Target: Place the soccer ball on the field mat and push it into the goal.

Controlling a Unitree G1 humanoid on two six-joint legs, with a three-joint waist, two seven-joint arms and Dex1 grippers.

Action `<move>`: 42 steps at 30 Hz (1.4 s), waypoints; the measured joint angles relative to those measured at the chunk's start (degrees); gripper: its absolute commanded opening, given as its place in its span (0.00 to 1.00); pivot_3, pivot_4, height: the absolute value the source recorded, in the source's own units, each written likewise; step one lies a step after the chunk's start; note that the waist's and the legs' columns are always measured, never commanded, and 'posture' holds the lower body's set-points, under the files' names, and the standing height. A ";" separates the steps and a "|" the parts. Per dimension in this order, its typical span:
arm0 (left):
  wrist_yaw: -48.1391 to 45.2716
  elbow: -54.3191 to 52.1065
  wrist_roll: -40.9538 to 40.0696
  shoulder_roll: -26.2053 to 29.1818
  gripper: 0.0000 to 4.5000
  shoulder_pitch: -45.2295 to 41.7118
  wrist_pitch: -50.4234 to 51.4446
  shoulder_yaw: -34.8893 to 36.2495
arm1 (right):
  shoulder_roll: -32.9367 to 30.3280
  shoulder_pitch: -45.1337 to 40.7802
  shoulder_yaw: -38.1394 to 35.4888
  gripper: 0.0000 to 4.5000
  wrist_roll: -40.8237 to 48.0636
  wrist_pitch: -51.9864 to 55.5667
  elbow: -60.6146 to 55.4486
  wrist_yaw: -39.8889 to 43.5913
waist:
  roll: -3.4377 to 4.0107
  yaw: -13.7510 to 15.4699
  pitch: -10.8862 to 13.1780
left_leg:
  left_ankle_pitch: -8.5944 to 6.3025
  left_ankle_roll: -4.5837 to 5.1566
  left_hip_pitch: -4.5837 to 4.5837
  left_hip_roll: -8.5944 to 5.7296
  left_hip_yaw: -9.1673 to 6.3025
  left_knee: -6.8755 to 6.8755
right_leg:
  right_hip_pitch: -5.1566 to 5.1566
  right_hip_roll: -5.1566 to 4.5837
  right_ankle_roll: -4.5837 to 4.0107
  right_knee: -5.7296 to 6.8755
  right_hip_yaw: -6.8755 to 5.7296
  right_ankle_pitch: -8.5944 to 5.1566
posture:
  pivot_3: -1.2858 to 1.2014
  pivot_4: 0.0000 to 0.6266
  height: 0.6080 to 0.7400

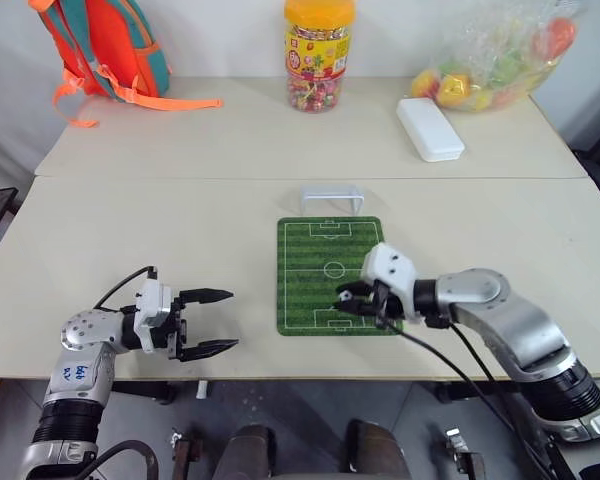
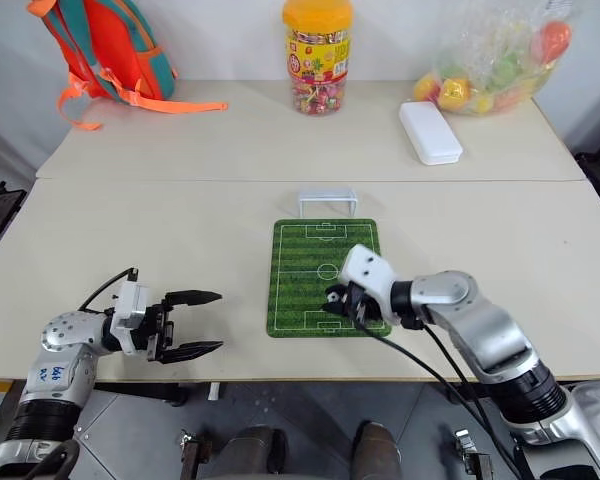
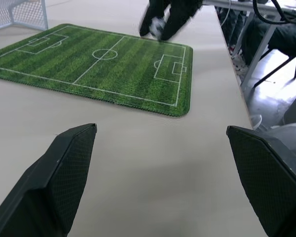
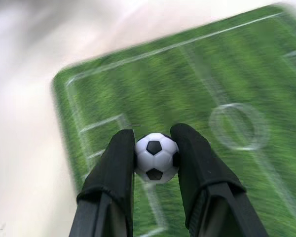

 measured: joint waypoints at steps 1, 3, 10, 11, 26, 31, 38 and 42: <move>-0.21 0.18 -0.01 0.01 1.00 0.37 -0.77 0.11 | 0.00 -0.27 1.67 0.19 -1.02 -1.34 0.89 1.12 | 0.00 -0.07 0.00 | 0.00 0.00 0.00 0.00 0.02 -0.01 | -0.01 0.00 0.00 0.00 0.00 0.00 | 0.52 0.24 1.00; -0.31 0.36 -0.01 0.01 1.00 1.24 -1.42 0.18 | 0.00 -0.87 3.01 0.19 -2.45 -2.76 2.31 2.66 | -0.01 -0.14 0.00 | 0.00 0.00 0.00 0.01 0.05 0.00 | -0.03 0.01 0.00 0.00 0.00 0.00 | 0.52 0.24 1.00; 0.97 -0.77 -0.04 -0.12 1.00 3.78 -1.91 0.69 | 1.16 -3.28 4.25 0.19 -4.85 -5.76 6.47 5.65 | -0.02 -0.20 0.01 | 0.00 -0.01 0.02 0.04 0.09 0.02 | -0.04 0.01 0.00 0.03 0.02 0.00 | 0.52 0.24 1.00; 1.28 -1.09 -0.06 -0.17 1.00 4.09 -1.91 0.70 | 1.57 -3.47 4.26 0.19 -5.00 -6.07 7.10 5.87 | -0.02 -0.19 0.01 | 0.00 -0.01 0.02 0.04 0.08 0.01 | -0.03 0.01 0.00 0.04 0.02 0.00 | 0.52 0.24 1.00; 4.21 -3.50 -0.35 -0.89 1.00 5.58 -1.28 0.69 | 2.92 -4.29 5.60 0.19 -6.40 -6.31 7.27 8.89 | -0.02 -0.16 0.01 | 0.00 -0.01 0.02 0.04 0.09 0.01 | -0.05 0.01 0.00 0.04 0.03 0.00 | 0.52 0.24 1.00; 4.70 -3.56 -0.35 -1.31 1.00 5.55 -1.11 0.67 | 2.93 -3.91 5.60 0.27 -6.90 -6.82 7.26 8.88 | -0.02 -0.16 0.01 | 0.00 -0.01 0.02 0.04 0.10 0.01 | -0.05 0.01 0.00 0.04 0.04 0.00 | 0.52 0.24 1.00; 4.73 -3.42 -0.35 -1.30 1.00 4.99 -1.05 0.71 | 2.92 -3.70 5.59 0.49 -6.91 -7.52 7.26 9.39 | -0.02 -0.16 0.01 | 0.00 -0.01 0.03 0.04 0.10 0.02 | -0.04 0.01 0.00 0.04 0.04 0.00 | 0.52 0.24 1.00; 4.74 -3.40 -0.35 -1.30 1.00 4.65 -1.05 0.72 | 2.90 -3.69 5.58 0.49 -6.91 -7.72 7.25 9.54 | -0.02 -0.16 0.01 | 0.00 -0.01 0.03 0.04 0.11 0.02 | -0.05 0.01 0.00 0.04 0.04 0.00 | 0.52 0.24 1.00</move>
